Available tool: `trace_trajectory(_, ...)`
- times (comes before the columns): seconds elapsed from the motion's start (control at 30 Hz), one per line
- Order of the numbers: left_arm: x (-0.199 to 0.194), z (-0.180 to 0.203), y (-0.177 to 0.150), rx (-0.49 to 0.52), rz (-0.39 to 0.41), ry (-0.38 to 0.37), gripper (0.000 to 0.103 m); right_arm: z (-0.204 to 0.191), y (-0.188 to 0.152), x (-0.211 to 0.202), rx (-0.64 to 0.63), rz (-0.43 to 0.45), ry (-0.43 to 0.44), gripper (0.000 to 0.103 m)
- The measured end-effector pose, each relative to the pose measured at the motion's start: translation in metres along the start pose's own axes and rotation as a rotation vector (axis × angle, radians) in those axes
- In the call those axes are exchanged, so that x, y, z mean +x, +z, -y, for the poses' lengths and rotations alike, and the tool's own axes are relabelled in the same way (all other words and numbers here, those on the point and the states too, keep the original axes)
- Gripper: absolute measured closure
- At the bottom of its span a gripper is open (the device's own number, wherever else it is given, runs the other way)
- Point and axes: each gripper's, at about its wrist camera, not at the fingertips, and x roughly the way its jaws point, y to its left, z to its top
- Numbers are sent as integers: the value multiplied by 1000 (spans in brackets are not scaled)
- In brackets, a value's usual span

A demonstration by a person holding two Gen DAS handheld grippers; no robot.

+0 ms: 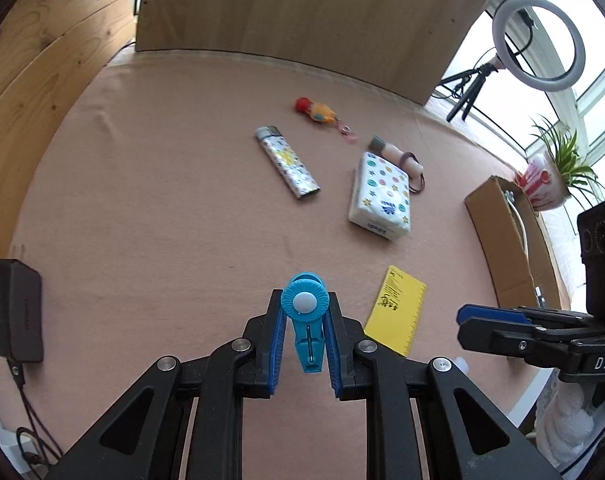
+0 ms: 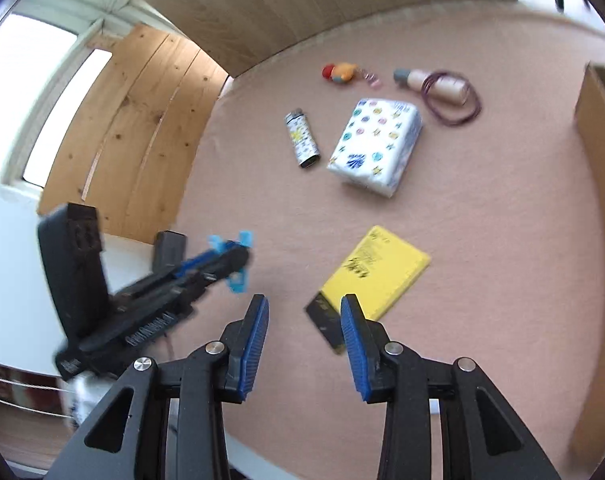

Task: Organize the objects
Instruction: 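Grasp the white eraser with the right gripper while the left gripper lifts the clip, then carry the clip and eraser into the box while both grippers release them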

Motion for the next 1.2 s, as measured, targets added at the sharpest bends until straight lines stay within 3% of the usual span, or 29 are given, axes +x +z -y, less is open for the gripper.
trace_trajectory(0.2,-11,-6,-10,-17,14,4,84,25,-35,-5,-86,-22,-244,69)
trace_trajectory(0.27,-8,-3,-14,-15,7,2,84,38,-45,-2,-98,-33,-290,69)
trace_trajectory(0.4,4,10,-22,0,-15,-9,84,50,-62,-8,-79,-50,-265,66)
trace_trajectory(0.6,18,29,-30,20,-41,-24,84,43,-75,-5,-143,-38,-301,57)
trace_trajectory(0.87,28,48,-50,51,-78,3,84,34,-89,-2,-253,-1,-432,57)
trace_trajectory(1.0,29,49,-62,36,-91,23,83,36,-98,-8,-256,39,-455,67)
trace_trajectory(1.07,30,53,-69,42,-103,19,84,38,-97,-10,-246,39,-443,80)
trace_trajectory(1.2,34,60,-78,65,-98,56,83,46,-97,-20,-216,41,-403,80)
